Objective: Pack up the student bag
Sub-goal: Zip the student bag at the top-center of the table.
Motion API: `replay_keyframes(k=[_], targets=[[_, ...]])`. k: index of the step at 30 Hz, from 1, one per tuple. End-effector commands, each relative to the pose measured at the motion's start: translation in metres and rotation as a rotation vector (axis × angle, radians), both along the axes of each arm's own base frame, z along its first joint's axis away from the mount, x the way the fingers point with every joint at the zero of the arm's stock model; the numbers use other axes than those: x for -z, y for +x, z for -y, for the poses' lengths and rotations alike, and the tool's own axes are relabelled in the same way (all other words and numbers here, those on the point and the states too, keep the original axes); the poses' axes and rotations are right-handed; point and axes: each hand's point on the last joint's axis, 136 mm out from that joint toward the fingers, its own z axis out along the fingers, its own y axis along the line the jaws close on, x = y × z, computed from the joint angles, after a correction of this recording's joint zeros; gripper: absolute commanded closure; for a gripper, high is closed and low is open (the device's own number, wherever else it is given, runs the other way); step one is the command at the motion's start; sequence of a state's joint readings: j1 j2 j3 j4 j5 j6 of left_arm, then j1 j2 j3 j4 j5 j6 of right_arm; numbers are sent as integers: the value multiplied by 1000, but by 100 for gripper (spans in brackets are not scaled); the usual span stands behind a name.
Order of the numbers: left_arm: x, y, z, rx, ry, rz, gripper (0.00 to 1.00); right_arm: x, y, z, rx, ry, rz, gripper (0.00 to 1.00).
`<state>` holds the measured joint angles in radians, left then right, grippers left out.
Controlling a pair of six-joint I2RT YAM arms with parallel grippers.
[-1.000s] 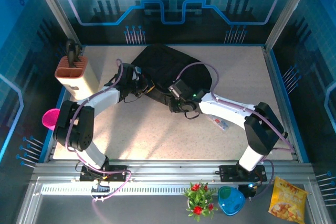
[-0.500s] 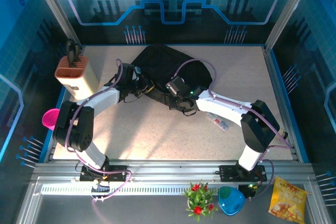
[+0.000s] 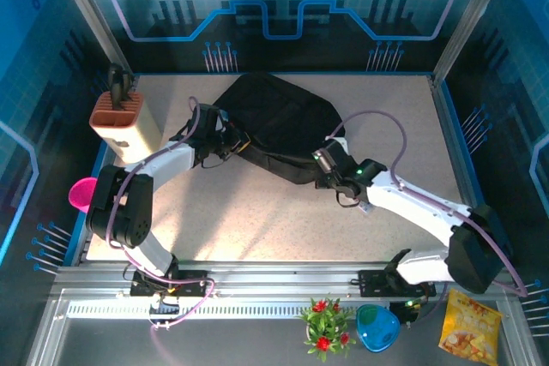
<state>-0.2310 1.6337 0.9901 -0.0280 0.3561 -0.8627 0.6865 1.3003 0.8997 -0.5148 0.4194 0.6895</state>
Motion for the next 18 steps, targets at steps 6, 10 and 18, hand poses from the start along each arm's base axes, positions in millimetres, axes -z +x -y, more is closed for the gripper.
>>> replay_keyframes(k=[6,10,18], targets=[[1,13,-7,-15,25,20,100,-2,6,50,116,-39,-35,100],[6,16,-4,10,30,8,100,-3,18,43,43,-20,-76,100],[22,34,-6,67,107,-18,100,-11,41,49,54,-92,-97,100]])
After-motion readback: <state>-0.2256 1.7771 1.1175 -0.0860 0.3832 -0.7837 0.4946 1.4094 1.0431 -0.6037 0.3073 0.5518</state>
